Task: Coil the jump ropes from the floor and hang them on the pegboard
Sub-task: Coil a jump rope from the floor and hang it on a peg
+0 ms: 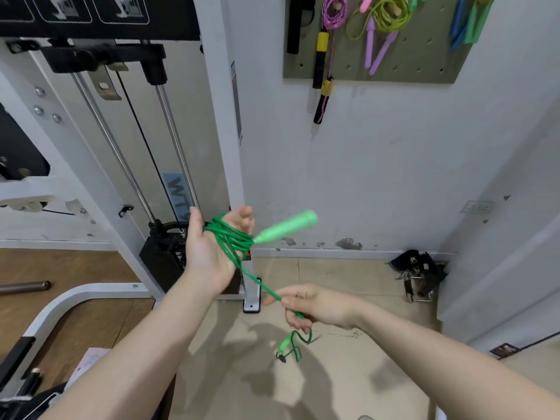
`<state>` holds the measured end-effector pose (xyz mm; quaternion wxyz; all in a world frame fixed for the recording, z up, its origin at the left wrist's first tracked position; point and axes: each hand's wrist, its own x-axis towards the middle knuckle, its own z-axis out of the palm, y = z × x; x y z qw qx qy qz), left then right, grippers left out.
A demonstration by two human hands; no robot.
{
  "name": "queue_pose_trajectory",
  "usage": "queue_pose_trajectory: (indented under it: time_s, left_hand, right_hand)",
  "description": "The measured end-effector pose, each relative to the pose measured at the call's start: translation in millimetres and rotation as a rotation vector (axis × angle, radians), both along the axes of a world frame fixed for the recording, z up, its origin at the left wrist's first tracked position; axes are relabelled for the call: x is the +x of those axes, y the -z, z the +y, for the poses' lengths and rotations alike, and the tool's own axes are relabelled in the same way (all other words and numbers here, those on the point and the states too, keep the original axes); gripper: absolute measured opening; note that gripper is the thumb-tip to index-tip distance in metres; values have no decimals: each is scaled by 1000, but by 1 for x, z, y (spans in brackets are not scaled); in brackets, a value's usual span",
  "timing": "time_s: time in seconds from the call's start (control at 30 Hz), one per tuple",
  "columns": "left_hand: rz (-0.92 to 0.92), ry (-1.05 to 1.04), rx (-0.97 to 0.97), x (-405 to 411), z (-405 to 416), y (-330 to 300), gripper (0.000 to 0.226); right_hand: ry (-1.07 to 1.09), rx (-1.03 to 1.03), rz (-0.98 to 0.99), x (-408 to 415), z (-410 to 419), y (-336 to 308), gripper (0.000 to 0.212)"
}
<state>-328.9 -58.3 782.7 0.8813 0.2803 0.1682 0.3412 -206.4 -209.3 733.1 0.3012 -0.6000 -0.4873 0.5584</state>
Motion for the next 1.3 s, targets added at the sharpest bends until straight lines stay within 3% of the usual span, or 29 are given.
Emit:
queue_pose_trajectory:
  time_s: [0.03, 0.1, 0.17, 0.2, 0.3, 0.37, 0.53, 0.63, 0.7, 0.77, 0.87, 0.9, 0.97, 1.03, 1.1, 1.2, 1.3]
  left_hand:
    - [89, -52, 26, 3, 6, 8, 74]
    - [442, -75, 223, 8, 8, 24, 63]
    - [758, 57, 438, 8, 0, 40, 64]
    - [803, 187, 468, 6, -7, 42, 70]
    - [764, 645, 653, -2, -26, 34, 94]
    - [706, 848, 701, -7, -35, 23, 101]
    - [262, 1218, 466, -8, -40, -11, 86]
    - [-106, 1280, 241, -3, -44, -19, 70]
    - [-334, 1160, 80, 0, -42, -24, 59]
    - [-388, 836, -57, 5, -38, -26, 48]
    - [-26, 168, -88, 13, -19, -15, 44]
    - [125, 46, 4, 14, -11, -4, 45]
    - [477, -8, 225, 16, -2, 18, 47]
    - [713, 194, 379, 11, -5, 34, 60]
    - [780, 578, 555, 2, -17, 33, 80]
    - [608, 1070, 660, -1, -40, 14, 95]
    - [291, 1278, 536, 1, -51, -4, 93]
  right_hand:
    - [-15, -5, -29, -4, -1, 1, 27]
    - [-66, -4, -112, -13, 4, -12, 25]
    - [-136, 4, -206, -16, 13, -36, 18]
    - [-165, 18, -308, -13, 18, -49, 15]
    - [-145, 122, -734, 7, 27, -81, 25]
    - [-11, 235, -796, 23, 26, -90, 25]
    - [205, 395, -258, 32, 22, -83, 20]
    - [324, 375, -2, 24, 23, -66, 15]
    - [319, 329, 76, 17, 20, -48, 14]
    - [234, 245, 16, 8, 11, -31, 18]
    - [41, 67, -91, -5, -5, -18, 23]
    - [-14, 24, -100, -6, -9, -22, 22]
    - [-75, 11, -165, -5, -11, -44, 14]
    - [-52, 100, -350, 4, -8, -70, 5]
    - [54, 231, -511, 17, -3, -89, 7]
    - [276, 352, -463, 41, 3, -99, 20]
    - [357, 385, -282, 51, 7, -90, 20]
